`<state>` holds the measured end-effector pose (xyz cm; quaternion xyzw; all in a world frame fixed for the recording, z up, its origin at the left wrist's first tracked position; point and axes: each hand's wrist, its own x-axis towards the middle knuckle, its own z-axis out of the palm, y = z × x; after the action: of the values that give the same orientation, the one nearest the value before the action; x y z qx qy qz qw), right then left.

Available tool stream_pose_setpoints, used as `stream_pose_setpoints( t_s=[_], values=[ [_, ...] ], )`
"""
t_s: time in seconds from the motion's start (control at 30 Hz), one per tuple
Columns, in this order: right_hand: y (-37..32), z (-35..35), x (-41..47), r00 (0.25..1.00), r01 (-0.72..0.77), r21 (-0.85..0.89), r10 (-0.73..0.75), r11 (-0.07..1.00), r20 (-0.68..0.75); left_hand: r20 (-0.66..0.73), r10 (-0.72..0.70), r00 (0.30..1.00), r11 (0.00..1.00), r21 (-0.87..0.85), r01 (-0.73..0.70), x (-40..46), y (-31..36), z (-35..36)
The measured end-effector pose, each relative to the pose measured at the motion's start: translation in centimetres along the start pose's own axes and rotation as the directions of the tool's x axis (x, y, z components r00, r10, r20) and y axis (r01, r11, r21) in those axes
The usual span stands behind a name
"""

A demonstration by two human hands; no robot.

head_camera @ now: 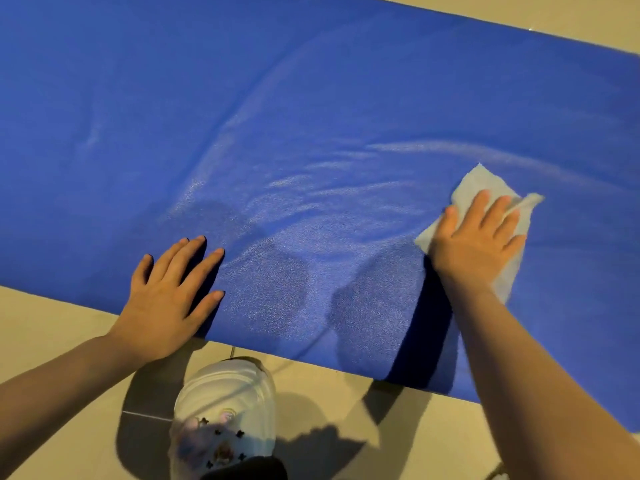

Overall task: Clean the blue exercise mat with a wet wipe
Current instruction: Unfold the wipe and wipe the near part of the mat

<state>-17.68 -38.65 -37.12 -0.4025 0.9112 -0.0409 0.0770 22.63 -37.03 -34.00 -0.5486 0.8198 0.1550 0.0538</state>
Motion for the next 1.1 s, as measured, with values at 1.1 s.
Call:
stream_pose_setpoints(
  t_s=[1.1],
  values=[
    [-0.8,2.0,-10.5,0.935,0.353,0.007,-0.353,0.935,-0.017,0.15,0.61,0.778,0.735,0.259,-0.627,3.8,9.5,2.2]
  ],
)
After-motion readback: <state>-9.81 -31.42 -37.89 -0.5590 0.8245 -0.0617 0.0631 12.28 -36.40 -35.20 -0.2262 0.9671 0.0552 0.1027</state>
